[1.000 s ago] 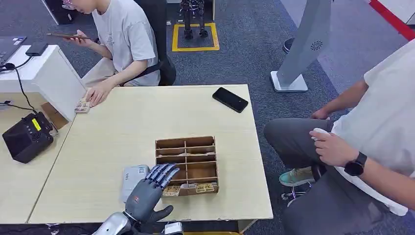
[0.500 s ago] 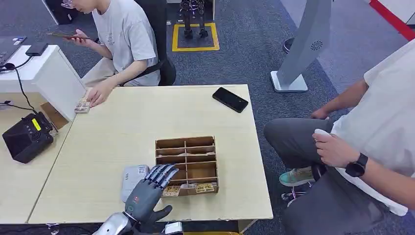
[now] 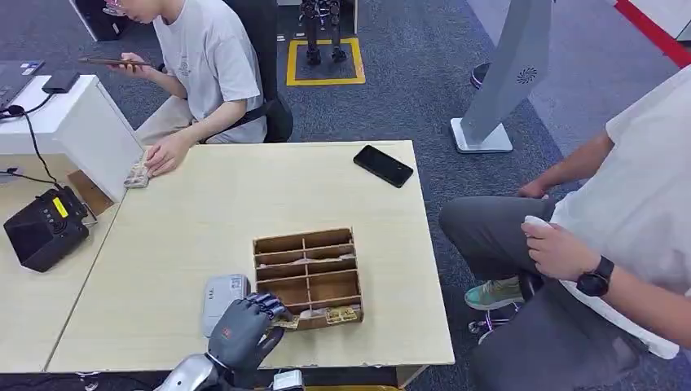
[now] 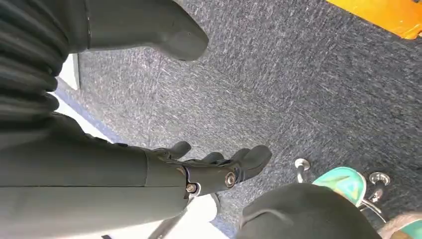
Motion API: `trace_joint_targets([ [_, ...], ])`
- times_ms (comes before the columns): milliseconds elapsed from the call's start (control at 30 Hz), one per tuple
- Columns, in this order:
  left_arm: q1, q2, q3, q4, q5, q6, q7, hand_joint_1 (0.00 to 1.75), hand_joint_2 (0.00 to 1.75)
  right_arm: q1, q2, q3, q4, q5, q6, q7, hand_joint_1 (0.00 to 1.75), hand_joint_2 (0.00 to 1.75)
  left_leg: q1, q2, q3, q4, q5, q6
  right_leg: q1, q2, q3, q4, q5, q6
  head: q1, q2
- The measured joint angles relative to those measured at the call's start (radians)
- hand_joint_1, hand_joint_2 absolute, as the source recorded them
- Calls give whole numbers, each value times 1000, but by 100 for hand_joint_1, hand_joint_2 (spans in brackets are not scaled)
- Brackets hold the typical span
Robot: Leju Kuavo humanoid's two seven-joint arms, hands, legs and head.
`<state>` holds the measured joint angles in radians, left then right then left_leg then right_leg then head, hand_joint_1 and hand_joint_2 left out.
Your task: Pass the card to the sensor for recognition and then transmit it.
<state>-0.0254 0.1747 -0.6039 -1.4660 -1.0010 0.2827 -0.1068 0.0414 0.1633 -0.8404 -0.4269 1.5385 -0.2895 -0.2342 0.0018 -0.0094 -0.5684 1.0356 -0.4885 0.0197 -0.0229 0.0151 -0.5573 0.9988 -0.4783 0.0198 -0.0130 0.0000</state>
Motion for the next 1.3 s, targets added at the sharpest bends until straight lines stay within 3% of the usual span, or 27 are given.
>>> trace_joint_targets([
  [833, 3, -1, 0, 0, 13, 0, -7, 175, 175, -2, -6, 1, 12, -2, -7, -5, 0, 175, 0, 0, 0, 0, 0, 0, 0, 0, 0, 0, 0, 0, 0, 0],
  [933, 5, 0, 0, -3, 79, -17, -34, 175, 175, -1, -7, 1, 13, -3, -8, -10, 0, 175, 0, 0, 0, 0, 0, 0, 0, 0, 0, 0, 0, 0, 0, 0],
  [1000, 6, 6, 7, -24, 179, -35, -81, 175, 175, -1, -8, 1, 16, -3, -13, -13, 0, 175, 0, 0, 0, 0, 0, 0, 0, -1, 0, 0, 0, 0, 0, 0],
  [1100, -7, 38, 30, -126, 314, -84, -130, 175, 175, 0, -11, 1, 24, -5, -19, -19, 0, 175, 0, 0, 0, 0, 0, 0, 0, -1, 0, 0, 0, 0, 0, 0],
  [1167, -24, 57, 56, -189, 340, -123, -127, 175, 175, 0, -13, 1, 28, -5, -20, -21, 0, 175, 0, 0, 0, 0, 0, 0, 0, -1, 0, 0, 1, -1, 0, 0],
  [1300, -31, 74, 79, -251, 343, -136, -129, 175, 175, 0, -13, 1, 33, -5, -20, -22, 0, 175, 0, 0, 0, 0, 0, 0, 0, 0, 0, 0, 1, -1, 0, 0],
])
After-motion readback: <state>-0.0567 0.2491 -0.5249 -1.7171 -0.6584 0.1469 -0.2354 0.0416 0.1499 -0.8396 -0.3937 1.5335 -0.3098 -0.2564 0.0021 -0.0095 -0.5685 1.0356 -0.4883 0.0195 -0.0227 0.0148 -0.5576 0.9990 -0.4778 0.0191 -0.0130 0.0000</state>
